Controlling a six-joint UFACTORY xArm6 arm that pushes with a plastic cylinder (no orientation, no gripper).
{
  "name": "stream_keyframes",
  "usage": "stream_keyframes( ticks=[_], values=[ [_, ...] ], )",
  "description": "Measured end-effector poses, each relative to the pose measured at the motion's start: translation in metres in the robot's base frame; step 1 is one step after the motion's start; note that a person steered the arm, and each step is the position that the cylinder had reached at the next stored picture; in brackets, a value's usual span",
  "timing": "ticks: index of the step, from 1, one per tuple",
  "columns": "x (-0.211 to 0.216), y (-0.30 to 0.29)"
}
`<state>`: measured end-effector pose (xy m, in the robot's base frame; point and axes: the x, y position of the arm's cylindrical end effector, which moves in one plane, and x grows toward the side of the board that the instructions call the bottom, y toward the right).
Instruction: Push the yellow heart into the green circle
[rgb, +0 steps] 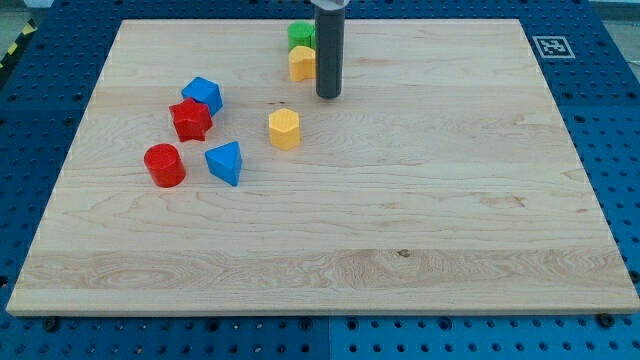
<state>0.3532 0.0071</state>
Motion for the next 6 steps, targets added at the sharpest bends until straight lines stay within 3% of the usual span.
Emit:
stream_keyframes(
  ticks=[2, 6],
  values=[
    [-0.037, -0.047],
    [-0.071, -0.027]
  ],
)
